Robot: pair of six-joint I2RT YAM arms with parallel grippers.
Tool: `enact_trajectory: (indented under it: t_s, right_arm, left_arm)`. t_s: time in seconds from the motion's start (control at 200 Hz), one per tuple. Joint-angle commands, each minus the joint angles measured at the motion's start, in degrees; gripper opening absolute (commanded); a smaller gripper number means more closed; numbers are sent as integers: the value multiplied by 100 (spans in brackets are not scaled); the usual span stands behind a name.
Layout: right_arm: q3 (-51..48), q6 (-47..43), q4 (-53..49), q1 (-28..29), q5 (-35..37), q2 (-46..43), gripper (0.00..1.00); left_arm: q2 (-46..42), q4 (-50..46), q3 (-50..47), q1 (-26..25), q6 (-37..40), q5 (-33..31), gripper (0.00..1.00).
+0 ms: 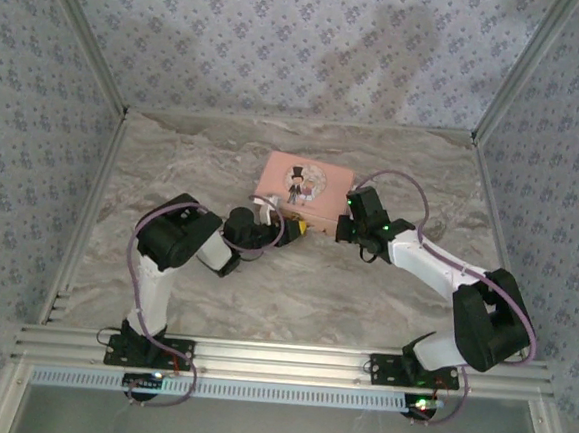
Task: Unlock a padlock with a key
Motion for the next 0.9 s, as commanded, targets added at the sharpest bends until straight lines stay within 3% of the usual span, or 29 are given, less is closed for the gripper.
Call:
enact_trajectory:
  t_s: [0.0,0.14,0.3,0.41,0.894]
  right_arm:
    - [-36,-47,39,4,-44,-52,0]
    - [-39,-45,48,10,-48,-34,0]
    - [-24,-57,57,6,-91,-10,0]
    - [-37,-35,93,34,-113,-9,0]
    - [-3,-46,111,37,-111,49,0]
  left_arm:
    - [156,-202,78,63,-191,159,28]
    - [164,-340,110,87,-210,197,25]
    - [162,-513,136,106,-267,171,45]
    - [165,-506,98,106,-285,118,48]
    - [359,-474,172,82,-461,307,35]
